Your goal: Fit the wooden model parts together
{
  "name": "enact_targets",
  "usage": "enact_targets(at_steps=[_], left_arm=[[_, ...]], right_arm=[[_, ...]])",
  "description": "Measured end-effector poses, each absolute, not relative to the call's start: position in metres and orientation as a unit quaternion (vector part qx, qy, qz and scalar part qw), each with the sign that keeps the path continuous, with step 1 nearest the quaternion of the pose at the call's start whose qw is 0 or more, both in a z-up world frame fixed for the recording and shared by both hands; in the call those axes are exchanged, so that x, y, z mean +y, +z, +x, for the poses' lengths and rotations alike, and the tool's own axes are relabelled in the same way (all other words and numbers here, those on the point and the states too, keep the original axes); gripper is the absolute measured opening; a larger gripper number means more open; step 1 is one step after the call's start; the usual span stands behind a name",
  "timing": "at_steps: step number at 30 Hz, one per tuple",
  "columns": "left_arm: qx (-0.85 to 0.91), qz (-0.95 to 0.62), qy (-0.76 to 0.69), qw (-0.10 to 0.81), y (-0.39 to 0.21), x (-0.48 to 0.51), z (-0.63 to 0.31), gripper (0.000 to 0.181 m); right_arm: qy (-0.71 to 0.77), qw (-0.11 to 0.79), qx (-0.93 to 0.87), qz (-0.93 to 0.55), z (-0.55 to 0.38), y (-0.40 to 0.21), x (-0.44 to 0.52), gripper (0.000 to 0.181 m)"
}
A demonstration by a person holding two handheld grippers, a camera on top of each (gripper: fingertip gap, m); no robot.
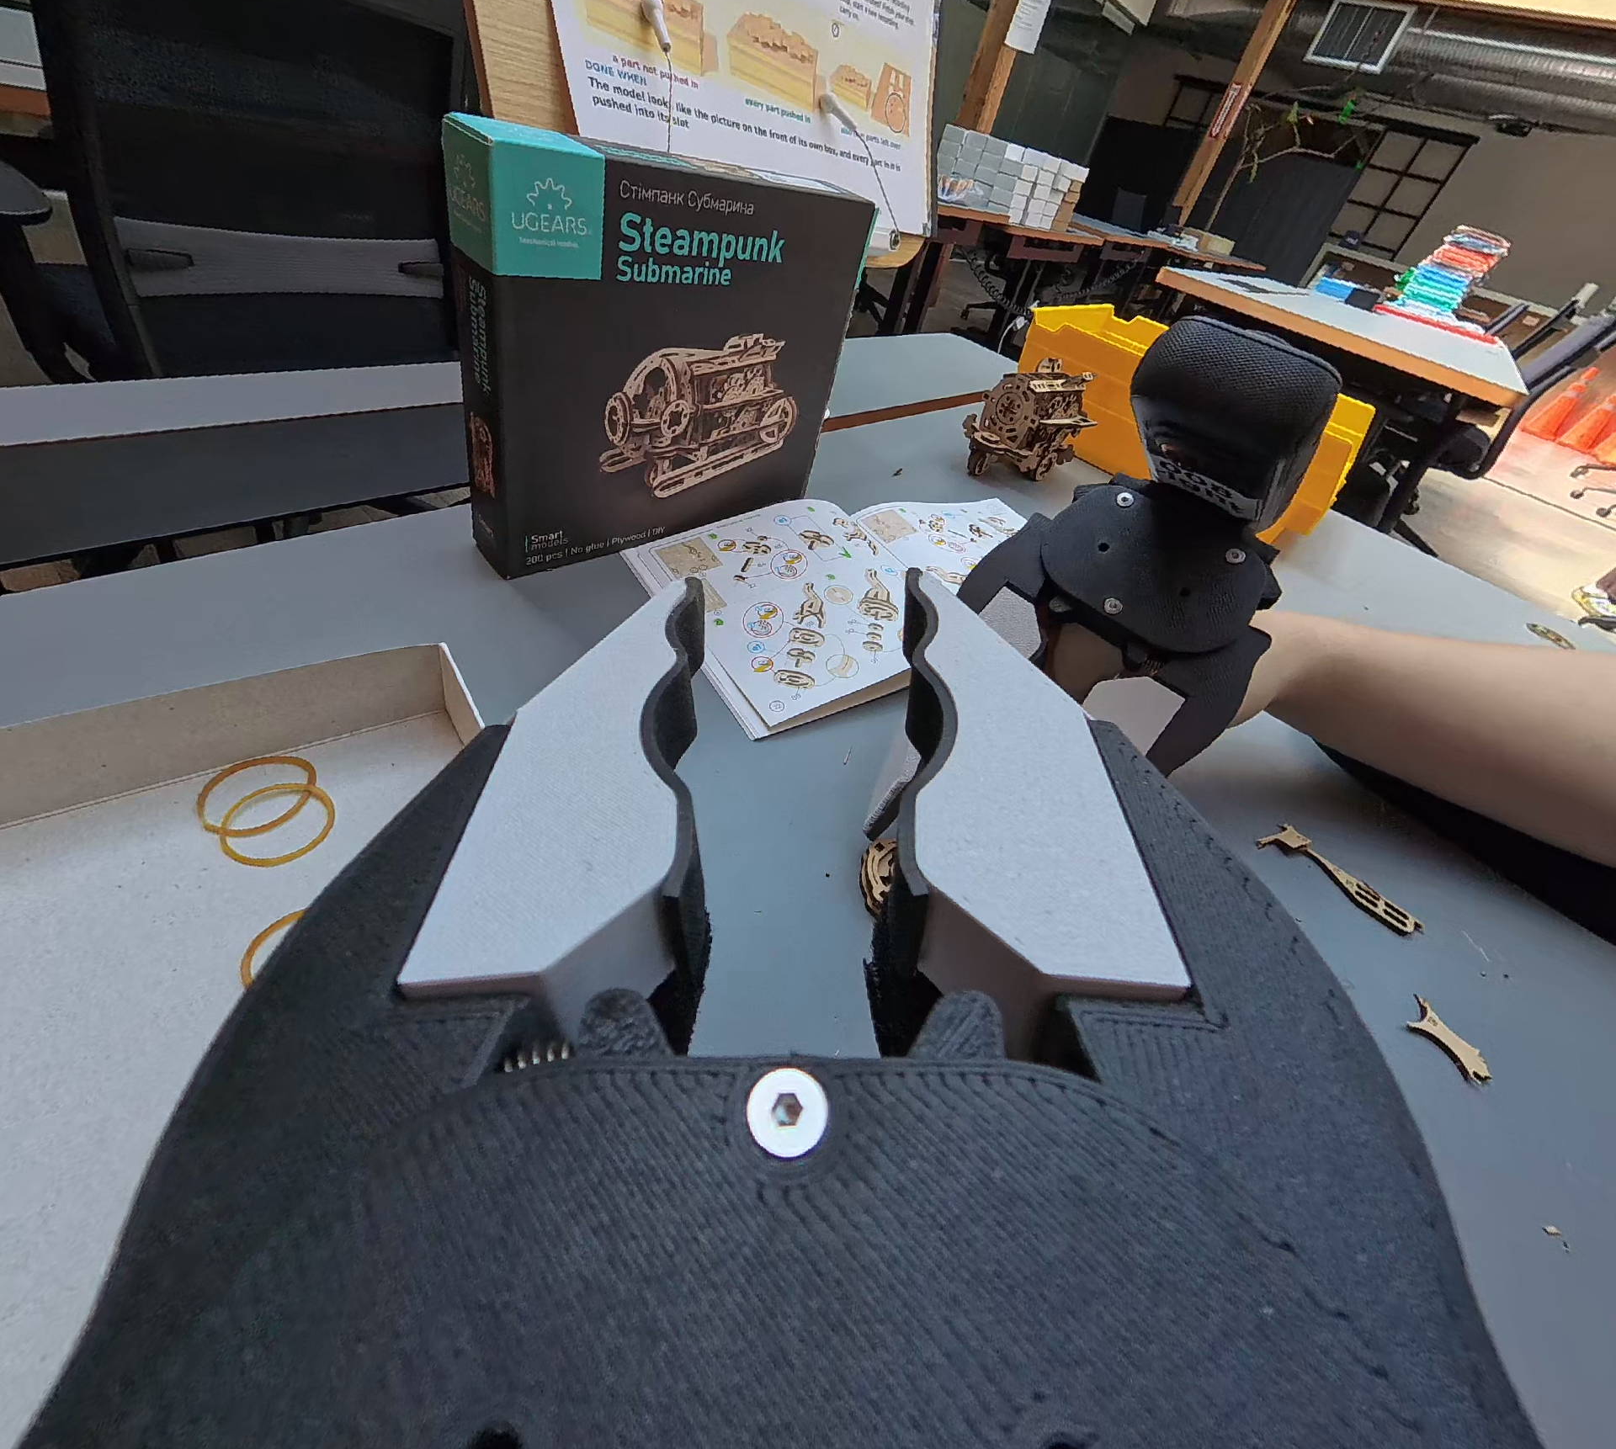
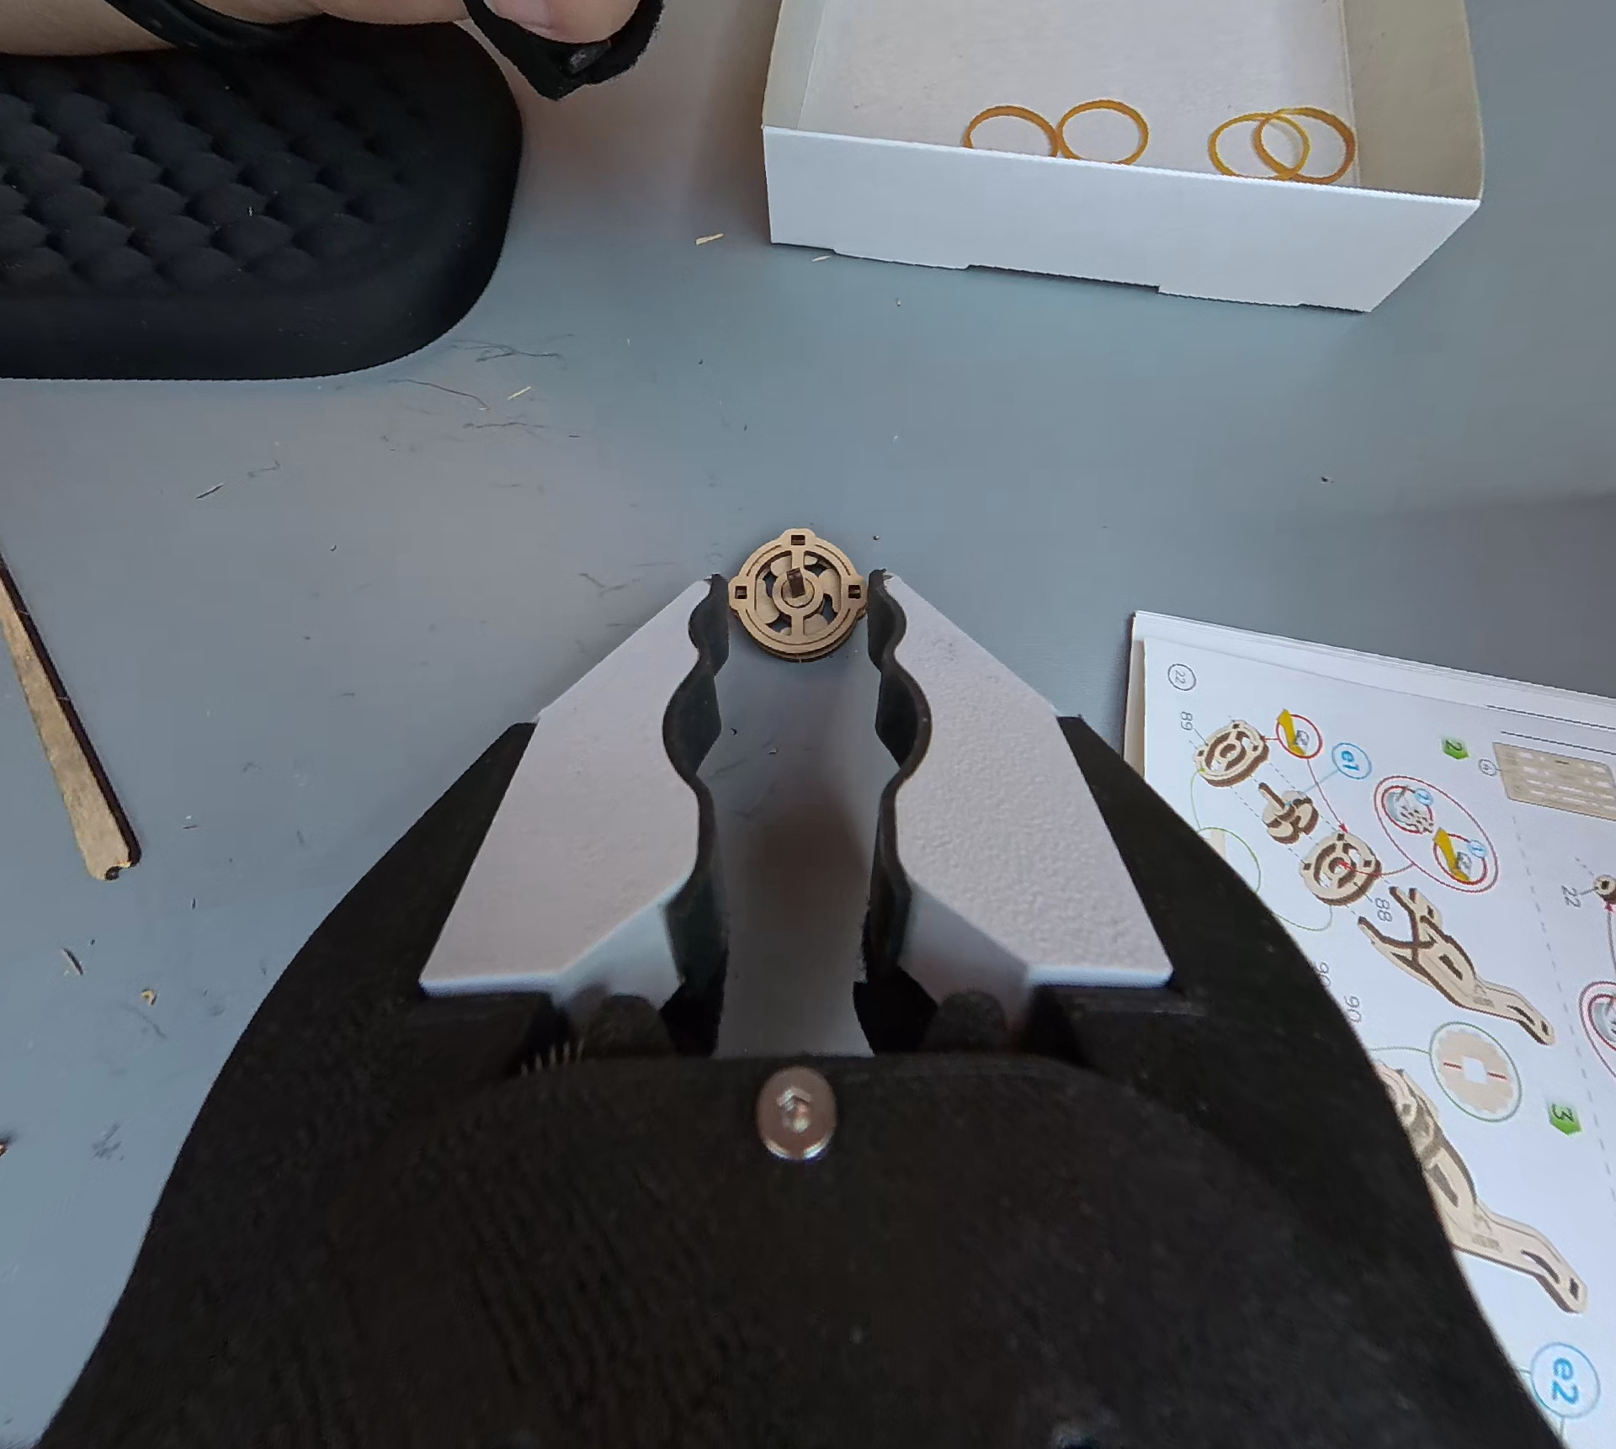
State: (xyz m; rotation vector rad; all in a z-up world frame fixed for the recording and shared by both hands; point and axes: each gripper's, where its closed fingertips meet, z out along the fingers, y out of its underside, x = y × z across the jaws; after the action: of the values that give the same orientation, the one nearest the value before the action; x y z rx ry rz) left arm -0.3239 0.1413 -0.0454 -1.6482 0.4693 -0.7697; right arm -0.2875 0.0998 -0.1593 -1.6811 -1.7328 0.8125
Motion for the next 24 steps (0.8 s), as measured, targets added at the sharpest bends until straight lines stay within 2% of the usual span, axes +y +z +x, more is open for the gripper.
enact_targets(at_steps=[16, 24], left_arm=[[0.203, -0.708, -0.331, 0.59, -0.046, 0.141, -0.323, 0.044], [0.212, -0.705, -0.323, 0.594, -0.042, 0.138, -0.32, 0.044]], right_arm=[[0.322, 0.285, -0.641, -0.635, -0.287, -0.159, 0.1, 0.031], [0.316, 0.35, -0.631, -0.615, -0.285, -0.132, 0.105, 0.039]])
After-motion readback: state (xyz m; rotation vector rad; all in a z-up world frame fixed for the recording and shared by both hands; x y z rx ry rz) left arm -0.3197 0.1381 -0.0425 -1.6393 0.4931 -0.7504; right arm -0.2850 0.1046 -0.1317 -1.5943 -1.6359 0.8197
